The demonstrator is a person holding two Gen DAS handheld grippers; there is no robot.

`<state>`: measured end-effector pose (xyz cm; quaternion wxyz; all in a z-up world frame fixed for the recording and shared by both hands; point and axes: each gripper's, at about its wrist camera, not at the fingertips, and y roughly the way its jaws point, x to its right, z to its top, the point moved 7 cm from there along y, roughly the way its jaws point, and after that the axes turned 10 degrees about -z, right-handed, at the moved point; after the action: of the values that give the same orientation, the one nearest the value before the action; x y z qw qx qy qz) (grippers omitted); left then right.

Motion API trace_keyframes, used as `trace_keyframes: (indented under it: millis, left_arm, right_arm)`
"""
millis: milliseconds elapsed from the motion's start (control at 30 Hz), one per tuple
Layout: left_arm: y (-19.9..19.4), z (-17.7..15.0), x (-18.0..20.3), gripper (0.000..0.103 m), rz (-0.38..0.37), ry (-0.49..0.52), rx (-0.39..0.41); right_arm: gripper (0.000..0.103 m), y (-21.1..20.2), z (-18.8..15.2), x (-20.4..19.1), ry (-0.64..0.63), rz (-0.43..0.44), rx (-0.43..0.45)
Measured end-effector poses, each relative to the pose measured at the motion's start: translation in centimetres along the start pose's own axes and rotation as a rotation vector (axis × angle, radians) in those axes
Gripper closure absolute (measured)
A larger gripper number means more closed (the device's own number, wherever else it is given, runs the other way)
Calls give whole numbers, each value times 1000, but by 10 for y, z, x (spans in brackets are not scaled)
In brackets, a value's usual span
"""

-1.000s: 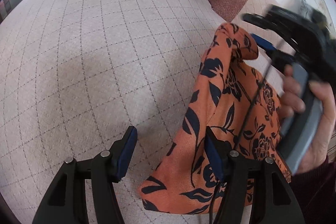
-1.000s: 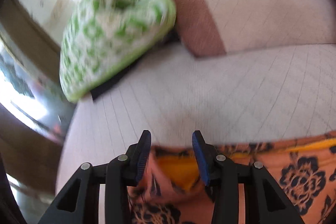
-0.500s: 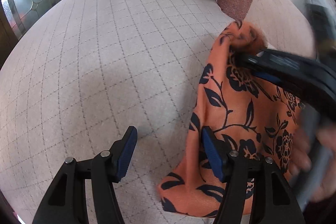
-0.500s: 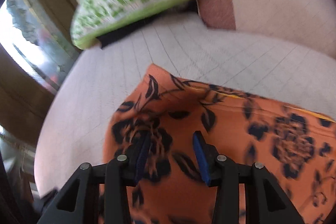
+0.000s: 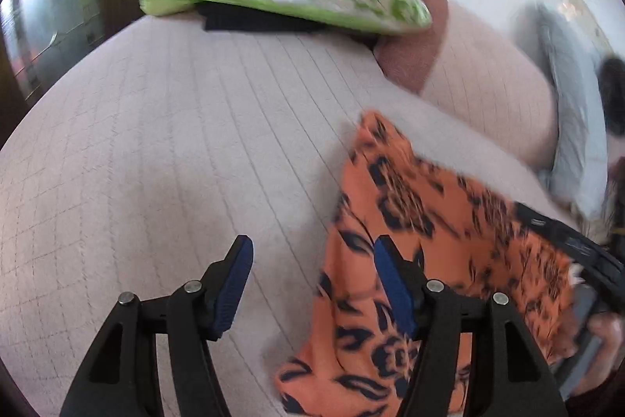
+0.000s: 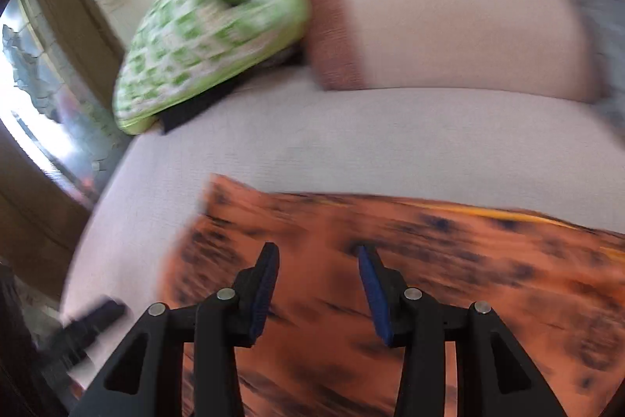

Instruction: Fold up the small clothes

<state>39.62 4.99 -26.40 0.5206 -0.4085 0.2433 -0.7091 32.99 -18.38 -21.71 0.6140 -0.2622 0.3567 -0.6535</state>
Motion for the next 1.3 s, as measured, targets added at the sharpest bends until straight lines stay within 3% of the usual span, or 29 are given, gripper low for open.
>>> trace_keyframes:
  millis: [100,167,200,267,367,433,533,600,667,767,867,933,1033,1100,1167,1233,1267,1300]
  left_arm:
    - [25,-29,1,36,100,40,-138]
    - [22,-31,-1,32,114,22,-109]
    - [16,-32,-1,33,116,16,-111]
    - [0,-40,0,33,100,22,-88]
    - [-23,-47,3,34,80,21,-8]
    - [-35,-45,14,34,-11,20,23]
    - [-39,-51,37,33,-114,66,15]
    - [-31,-56,51,32,-148,110,-26]
    - [-19,-62,58,32,-127,143,-86]
    - [-9,-61,54,32,-45,186,-98]
    - [2,-55,50,32,2,230,-127]
    - [5,-50,43,32,-14,198,-126]
    - [6,-32,34,32,-32,128,-86]
    - [0,-25,24,32,-4,90,-39]
    - [-6,-21,14,32,25,58,-10]
    - [-9,-23,4,32,48,36,-20]
    - [-9,-27,-3,31,80,26,-41]
    - [-9,-30,-10,23,99,12,-61]
  right_arm:
    - [57,-13,-33,87,33,-169,-29]
    - [57,-6,-56,138,87,-277,-97]
    - [57,-2,-71,165,145,-286,-152]
    - [62,-15,-73,181,222,-180,-117]
    - [60,-33,-61,177,216,-219,-75]
    - [60,-37,-45,161,191,-180,-36]
    - [60,-22,-29,135,147,-167,-50]
    - [60,2,-27,120,118,-168,-115]
    - [59,38,-30,123,127,-212,-209]
    - [59,56,4,129,100,-294,-82]
    - [59,74,30,146,193,-303,-69]
    - [59,72,46,166,233,-413,-42]
    - [59,56,56,179,314,-307,6]
    - [59,39,50,177,326,-209,36]
    - [55,24,26,186,291,-215,31]
    - [54,38,-8,198,244,-269,-73]
    - [54,42,-18,202,237,-257,-101]
    - [55,34,-18,202,234,-249,-57]
